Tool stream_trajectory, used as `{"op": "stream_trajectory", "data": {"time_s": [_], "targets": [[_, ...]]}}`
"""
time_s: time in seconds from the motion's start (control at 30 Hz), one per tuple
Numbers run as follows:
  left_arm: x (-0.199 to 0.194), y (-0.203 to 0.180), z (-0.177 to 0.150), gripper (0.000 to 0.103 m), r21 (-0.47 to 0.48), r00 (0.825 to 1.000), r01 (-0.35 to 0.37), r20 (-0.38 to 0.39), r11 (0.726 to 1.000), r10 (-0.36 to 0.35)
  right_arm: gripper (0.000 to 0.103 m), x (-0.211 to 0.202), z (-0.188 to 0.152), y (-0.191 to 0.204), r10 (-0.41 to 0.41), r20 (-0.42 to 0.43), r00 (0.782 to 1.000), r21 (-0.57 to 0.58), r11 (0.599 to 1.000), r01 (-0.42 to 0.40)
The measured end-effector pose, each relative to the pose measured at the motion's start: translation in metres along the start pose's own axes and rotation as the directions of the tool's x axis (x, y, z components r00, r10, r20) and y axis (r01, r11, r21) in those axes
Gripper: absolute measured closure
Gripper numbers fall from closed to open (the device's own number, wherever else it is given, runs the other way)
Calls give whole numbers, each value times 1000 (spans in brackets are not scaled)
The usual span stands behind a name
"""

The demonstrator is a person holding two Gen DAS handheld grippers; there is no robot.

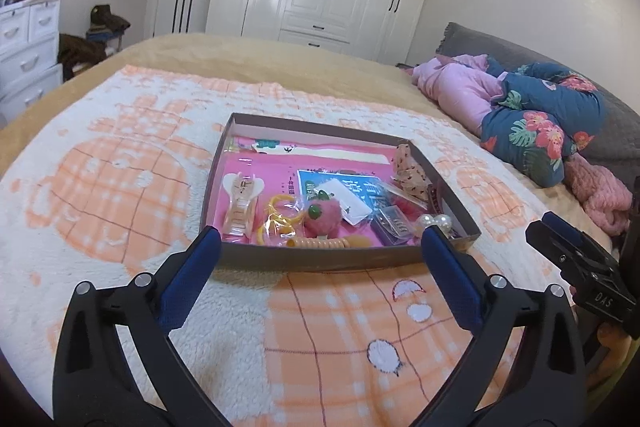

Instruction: Organize jewelry

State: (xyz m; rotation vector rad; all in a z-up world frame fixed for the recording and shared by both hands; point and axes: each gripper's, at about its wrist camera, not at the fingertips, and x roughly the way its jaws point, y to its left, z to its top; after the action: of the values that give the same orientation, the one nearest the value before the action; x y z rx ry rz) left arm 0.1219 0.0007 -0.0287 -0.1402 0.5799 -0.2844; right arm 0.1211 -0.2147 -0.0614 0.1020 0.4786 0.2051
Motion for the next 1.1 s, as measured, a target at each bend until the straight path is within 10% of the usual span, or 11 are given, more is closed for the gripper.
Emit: {"op": "stream_trajectory", "data": {"time_s": [1.1], "targets": [[-40, -15, -40, 11, 48, 991, -102, 97, 994, 97, 6, -51, -37, 22, -105, 192, 976, -105, 986, 127]]}}
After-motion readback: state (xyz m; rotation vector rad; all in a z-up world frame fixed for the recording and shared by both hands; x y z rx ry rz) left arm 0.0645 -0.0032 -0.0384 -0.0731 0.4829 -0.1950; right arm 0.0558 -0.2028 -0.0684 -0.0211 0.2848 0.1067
